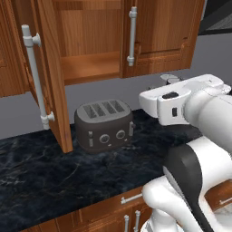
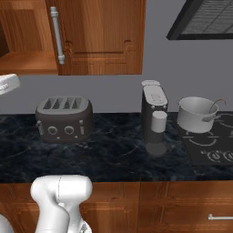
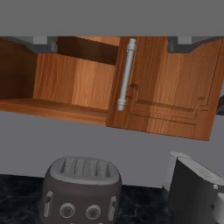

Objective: Open the cabinet and move the ladle to the pot. Then close the cabinet.

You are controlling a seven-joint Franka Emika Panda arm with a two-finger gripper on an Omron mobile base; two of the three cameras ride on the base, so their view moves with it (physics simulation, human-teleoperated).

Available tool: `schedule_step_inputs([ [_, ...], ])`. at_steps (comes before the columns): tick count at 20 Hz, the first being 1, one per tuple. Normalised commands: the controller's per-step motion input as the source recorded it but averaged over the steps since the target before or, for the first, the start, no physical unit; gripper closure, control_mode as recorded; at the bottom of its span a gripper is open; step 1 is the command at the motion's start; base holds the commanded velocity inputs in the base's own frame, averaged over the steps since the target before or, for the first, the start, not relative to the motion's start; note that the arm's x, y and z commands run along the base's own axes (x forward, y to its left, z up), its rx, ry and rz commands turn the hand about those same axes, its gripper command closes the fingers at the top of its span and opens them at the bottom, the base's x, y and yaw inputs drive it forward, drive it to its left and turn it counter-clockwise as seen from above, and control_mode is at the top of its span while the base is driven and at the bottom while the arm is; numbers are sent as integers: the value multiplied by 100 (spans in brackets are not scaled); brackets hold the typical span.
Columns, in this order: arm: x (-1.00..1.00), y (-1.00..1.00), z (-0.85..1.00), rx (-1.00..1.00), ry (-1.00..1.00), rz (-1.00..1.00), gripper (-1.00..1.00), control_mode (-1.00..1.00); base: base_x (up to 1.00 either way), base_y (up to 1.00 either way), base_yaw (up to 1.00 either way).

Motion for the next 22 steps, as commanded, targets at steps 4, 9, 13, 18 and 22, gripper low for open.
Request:
schedule_step_inputs([
  [4,-100,34,-26,-6,0,-1,-100,-100,0,0,0],
  [9,-89,54,-28,-1,0,1,-100,-100,0,0,0],
  [13,-38,67,-23,0,-5,5,-100,-100,0,0,0],
  [18,-32,61,-27,0,-12,3,-100,-100,0,0,0],
  [22,-2,68,-46,0,-13,3,-100,-100,0,0,0],
])
